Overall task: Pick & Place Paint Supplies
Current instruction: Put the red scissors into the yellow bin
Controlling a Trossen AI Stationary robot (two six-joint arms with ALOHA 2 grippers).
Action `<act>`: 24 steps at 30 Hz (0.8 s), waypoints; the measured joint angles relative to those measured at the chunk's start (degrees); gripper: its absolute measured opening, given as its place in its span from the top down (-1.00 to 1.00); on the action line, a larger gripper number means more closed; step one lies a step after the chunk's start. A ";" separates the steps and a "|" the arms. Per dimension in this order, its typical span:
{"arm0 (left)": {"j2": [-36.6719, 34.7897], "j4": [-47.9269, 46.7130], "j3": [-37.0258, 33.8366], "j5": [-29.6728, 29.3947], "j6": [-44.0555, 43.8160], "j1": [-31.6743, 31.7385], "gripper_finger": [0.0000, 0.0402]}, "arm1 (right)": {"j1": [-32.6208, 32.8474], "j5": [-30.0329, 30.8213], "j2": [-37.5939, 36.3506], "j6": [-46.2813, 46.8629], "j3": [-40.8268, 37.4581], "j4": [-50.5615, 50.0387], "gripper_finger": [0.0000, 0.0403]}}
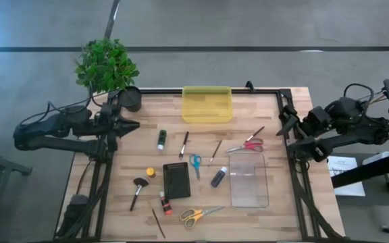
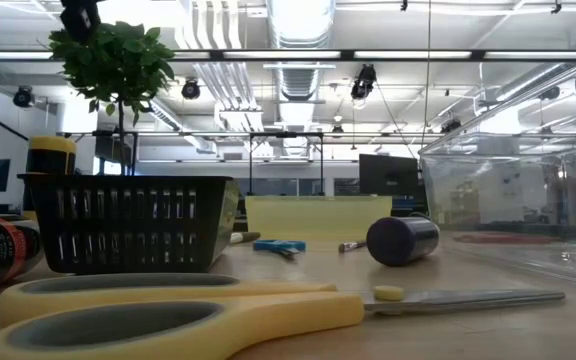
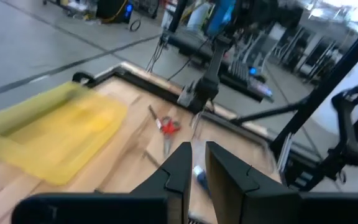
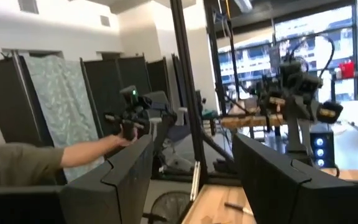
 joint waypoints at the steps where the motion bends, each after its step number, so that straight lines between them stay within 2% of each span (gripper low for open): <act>1: 0.36 0.52 0.00 -0.01 -0.70 0.00 0.71 | 0.00 -0.01 0.00 0.36 -0.02 -0.04 -0.08; 7: 2.71 1.21 0.00 0.42 -6.10 -0.04 0.71 | 0.00 -0.11 -0.10 4.25 -0.04 -0.70 -0.08; 13: 4.87 1.28 0.00 0.41 -5.78 0.00 0.71 | -0.04 -0.08 1.06 6.49 -0.07 0.64 -0.08; 19: 7.85 3.93 -0.02 -0.88 3.93 -0.03 0.71 | -0.04 0.79 3.63 3.05 -0.07 0.46 -0.08; 21: 8.82 7.05 -0.02 0.96 6.91 -0.05 0.71 | -0.04 0.42 4.62 2.96 -0.07 0.48 -0.08; 24: 10.01 13.74 -0.02 6.90 13.43 -0.07 0.71 | -0.04 -0.32 5.63 2.91 -0.07 0.15 -0.08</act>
